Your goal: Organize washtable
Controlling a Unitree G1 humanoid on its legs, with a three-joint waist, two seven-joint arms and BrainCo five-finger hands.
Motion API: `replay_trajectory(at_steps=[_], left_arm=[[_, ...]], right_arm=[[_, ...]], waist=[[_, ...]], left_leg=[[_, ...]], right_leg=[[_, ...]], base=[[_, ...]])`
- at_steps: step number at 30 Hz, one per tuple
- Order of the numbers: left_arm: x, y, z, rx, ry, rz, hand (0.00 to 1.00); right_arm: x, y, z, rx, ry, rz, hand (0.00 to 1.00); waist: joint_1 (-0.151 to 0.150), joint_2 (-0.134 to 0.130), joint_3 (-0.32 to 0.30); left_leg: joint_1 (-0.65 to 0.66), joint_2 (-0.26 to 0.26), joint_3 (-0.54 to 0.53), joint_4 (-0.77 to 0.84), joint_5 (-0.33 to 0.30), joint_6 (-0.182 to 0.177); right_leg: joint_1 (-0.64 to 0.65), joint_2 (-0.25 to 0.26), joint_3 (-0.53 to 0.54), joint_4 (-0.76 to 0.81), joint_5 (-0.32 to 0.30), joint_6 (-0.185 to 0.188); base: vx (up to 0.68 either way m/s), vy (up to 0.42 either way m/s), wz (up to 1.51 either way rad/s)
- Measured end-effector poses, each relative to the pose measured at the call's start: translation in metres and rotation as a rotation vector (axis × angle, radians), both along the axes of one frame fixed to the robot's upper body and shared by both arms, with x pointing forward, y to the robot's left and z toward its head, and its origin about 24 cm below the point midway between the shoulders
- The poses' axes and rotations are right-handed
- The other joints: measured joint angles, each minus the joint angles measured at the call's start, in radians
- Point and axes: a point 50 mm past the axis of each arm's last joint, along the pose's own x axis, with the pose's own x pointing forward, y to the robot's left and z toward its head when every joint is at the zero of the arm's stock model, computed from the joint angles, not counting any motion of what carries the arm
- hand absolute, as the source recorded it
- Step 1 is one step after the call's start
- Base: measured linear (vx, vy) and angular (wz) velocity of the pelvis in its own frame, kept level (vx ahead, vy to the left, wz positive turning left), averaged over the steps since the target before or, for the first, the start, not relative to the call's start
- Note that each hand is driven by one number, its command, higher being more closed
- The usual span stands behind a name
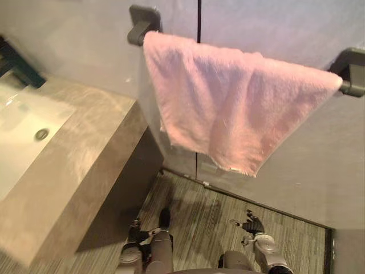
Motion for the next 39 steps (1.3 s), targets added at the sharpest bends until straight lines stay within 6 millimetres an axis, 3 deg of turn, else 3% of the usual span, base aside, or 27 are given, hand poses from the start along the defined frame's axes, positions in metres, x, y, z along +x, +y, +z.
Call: replay_trajectory(at_steps=[2,4,6,8,10,11,12,15,20,25,29,31,33,36,39], left_arm=[[-0.002,0.003,-0.001,0.005,0.009,0.012,0.0],[-0.001,0.002,0.0,0.003,0.007,0.008,0.0],[-0.003,-0.001,-0.002,-0.005,0.016,0.007,0.0],[-0.006,-0.003,-0.005,-0.013,0.047,-0.008,0.0],[-0.008,-0.007,-0.008,-0.015,0.068,-0.043,0.0],[-0.008,-0.011,-0.008,-0.011,0.074,-0.077,0.0],[-0.004,-0.011,-0.007,-0.005,0.072,-0.091,0.0],[-0.01,-0.001,-0.009,0.022,0.095,-0.086,0.0],[-0.029,0.007,-0.015,0.033,0.149,-0.065,0.0],[-0.038,0.011,-0.018,0.024,0.17,-0.018,0.0],[-0.035,0.013,-0.016,-0.001,0.149,0.054,0.0],[-0.031,0.016,-0.014,-0.009,0.125,0.088,0.0],[-0.026,0.018,-0.011,-0.023,0.103,0.124,0.0],[-0.025,0.021,-0.011,-0.041,0.094,0.177,0.0],[-0.022,0.028,-0.009,-0.055,0.074,0.244,0.0]], right_arm=[[-0.003,-0.004,0.0,-0.019,0.001,-0.027,0.0],[-0.005,-0.002,0.001,-0.014,-0.011,-0.029,0.0],[-0.011,0.003,-0.002,0.002,0.006,-0.034,0.0],[-0.011,0.006,-0.003,0.018,0.007,-0.046,0.0],[-0.006,0.007,-0.001,0.026,-0.007,-0.063,0.0],[-0.004,0.002,0.0,0.018,-0.013,-0.071,0.0],[-0.003,-0.004,0.001,0.009,-0.016,-0.088,0.0],[-0.004,0.002,-0.003,0.03,0.011,-0.089,0.0],[-0.008,0.004,-0.006,0.032,0.039,-0.079,0.0],[-0.013,0.009,-0.01,0.034,0.066,-0.053,0.0],[-0.016,0.013,-0.012,0.045,0.073,-0.056,0.0],[-0.019,0.015,-0.013,0.051,0.079,-0.06,0.0],[-0.025,0.015,-0.015,0.051,0.092,-0.076,0.0],[-0.031,0.009,-0.016,0.046,0.098,-0.129,0.0],[-0.026,0.006,-0.013,0.03,0.084,-0.13,0.0]], waist=[[0.0,-0.024,-0.004],[-0.023,-0.034,0.001],[-0.023,-0.027,-0.002],[-0.034,-0.019,-0.006],[-0.058,-0.004,-0.014],[-0.074,0.03,-0.024],[-0.076,0.048,-0.024],[-0.047,0.038,-0.027],[-0.044,0.044,-0.035],[-0.044,0.019,-0.044],[-0.032,-0.006,-0.036],[-0.019,-0.014,-0.035],[-0.001,-0.014,-0.033],[0.008,-0.027,-0.024],[0.012,-0.044,-0.008]], left_leg=[[0.005,-0.038,0.15,0.161,-0.158,0.035],[0.032,-0.045,0.255,0.348,-0.336,0.059],[0.11,-0.016,0.311,0.429,-0.455,0.048],[0.227,0.001,0.336,0.403,-0.525,0.028],[0.323,0.0,0.367,0.247,-0.522,0.024],[0.397,-0.003,0.368,0.061,-0.472,-0.009],[0.42,-0.003,0.349,-0.028,-0.455,0.016],[0.395,-0.028,0.327,-0.014,-0.434,0.026],[0.382,-0.056,0.3,-0.027,-0.402,0.065],[0.375,-0.055,0.25,-0.06,-0.37,0.057],[0.304,-0.054,0.187,0.003,-0.37,0.055],[0.222,-0.016,0.222,0.109,-0.4,0.08],[0.134,0.065,0.348,0.252,-0.421,0.123],[0.131,0.091,0.393,0.253,-0.426,0.12],[0.087,0.109,0.404,0.244,-0.424,0.116]], right_leg=[[-0.041,-0.037,-0.109,0.013,0.025,-0.045],[-0.076,-0.068,-0.194,0.012,0.057,-0.073],[-0.087,-0.072,-0.258,0.012,0.07,-0.087],[-0.084,-0.072,-0.322,-0.005,0.091,-0.092],[-0.088,-0.07,-0.378,-0.046,0.129,-0.084],[-0.09,-0.047,-0.42,-0.091,0.166,-0.072],[-0.094,-0.035,-0.44,-0.115,0.192,-0.065],[-0.066,-0.033,-0.437,-0.196,0.278,-0.054],[-0.063,-0.045,-0.437,-0.23,0.332,-0.054],[-0.067,-0.044,-0.432,-0.214,0.329,-0.05],[-0.077,-0.075,-0.499,-0.173,0.266,-0.034],[-0.084,-0.079,-0.554,-0.166,0.242,-0.038],[-0.06,-0.083,-0.654,-0.166,0.239,-0.042],[-0.005,-0.104,-0.736,-0.169,0.221,-0.033],[-0.002,-0.137,-0.736,-0.167,0.227,-0.021]], base=[[-0.37,-0.304,1.24],[-0.34,-0.22,1.29],[-0.26,-0.067,0.99],[-0.25,0.006,1.03],[-0.24,0.074,1.11],[-0.24,0.141,1.04],[-0.23,0.158,0.83],[-0.24,0.132,0.22],[-0.16,0.046,0.09],[-0.12,-0.056,0.23],[-0.09,-0.065,0.59],[-0.09,-0.104,0.91],[-0.03,-0.074,1.18],[0.01,0.021,1.07],[-0.04,0.139,0.56]])
